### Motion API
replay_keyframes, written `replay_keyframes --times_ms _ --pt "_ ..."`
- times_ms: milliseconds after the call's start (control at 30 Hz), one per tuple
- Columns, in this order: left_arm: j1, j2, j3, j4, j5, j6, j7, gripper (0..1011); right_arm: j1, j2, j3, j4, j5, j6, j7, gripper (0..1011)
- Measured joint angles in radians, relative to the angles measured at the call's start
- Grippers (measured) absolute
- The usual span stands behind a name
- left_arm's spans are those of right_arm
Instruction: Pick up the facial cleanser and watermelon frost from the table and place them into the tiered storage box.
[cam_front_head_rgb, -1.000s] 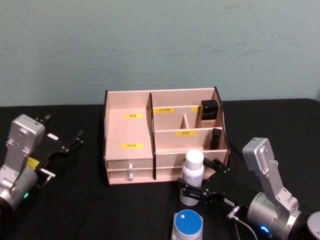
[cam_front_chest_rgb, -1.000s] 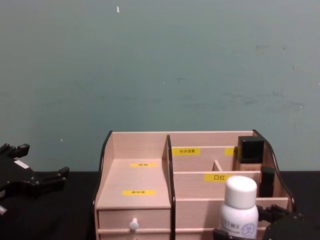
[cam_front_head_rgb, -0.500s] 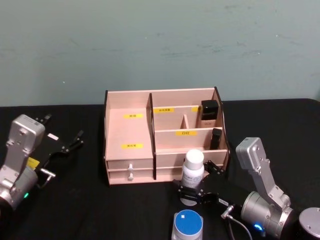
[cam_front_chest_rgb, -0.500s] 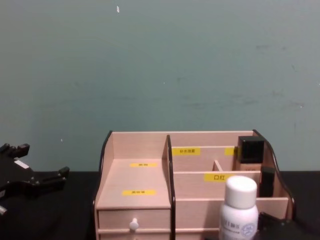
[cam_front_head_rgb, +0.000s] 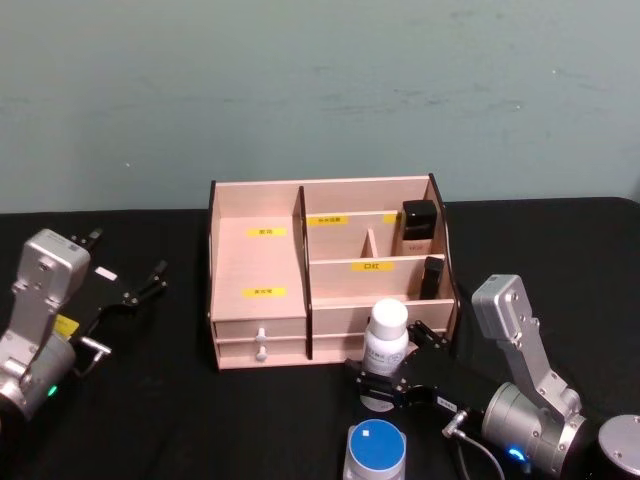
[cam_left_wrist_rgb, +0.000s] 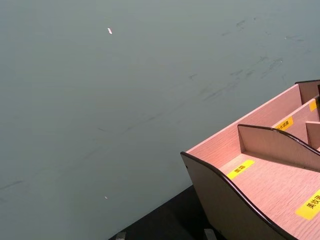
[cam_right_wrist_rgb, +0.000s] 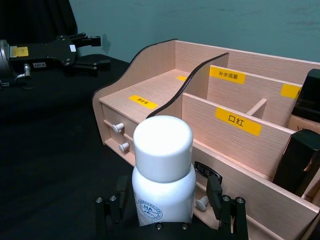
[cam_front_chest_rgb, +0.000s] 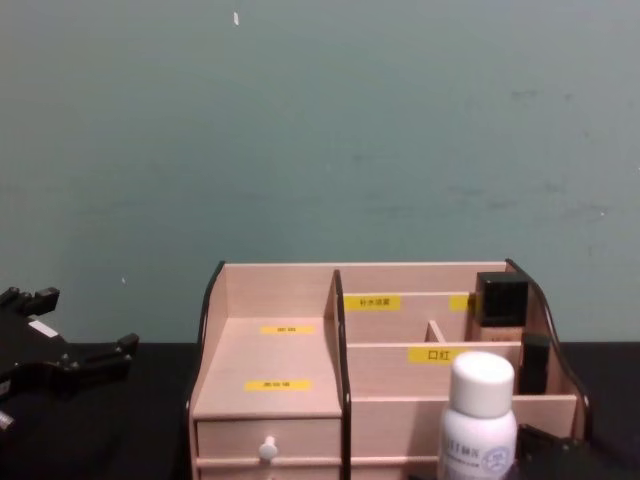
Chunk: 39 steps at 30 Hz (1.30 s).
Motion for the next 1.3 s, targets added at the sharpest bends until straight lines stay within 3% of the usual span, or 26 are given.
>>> replay_keyframes --times_ms 167,533,1100,1300 --pt "0.0 0.0 0.0 0.0 0.0 0.0 0.0 1010 -0.001 0.0 0.0 -0.001 0.001 0.0 0.0 925" --pt "0.0 0.0 0.0 0.0 0.0 0.0 0.0 1010 -0.001 0.001 0.001 -0.002 0.001 -0.001 -0.001 607" --pt "0.0 0.0 0.0 0.0 0.0 0.0 0.0 1010 -0.001 -0.002 0.001 0.0 0.008 -0.006 0.002 593" --pt "0.0 0.0 0.0 0.0 0.0 0.0 0.0 1010 0.013 0.006 0.001 -0.034 0.014 0.003 0.011 593"
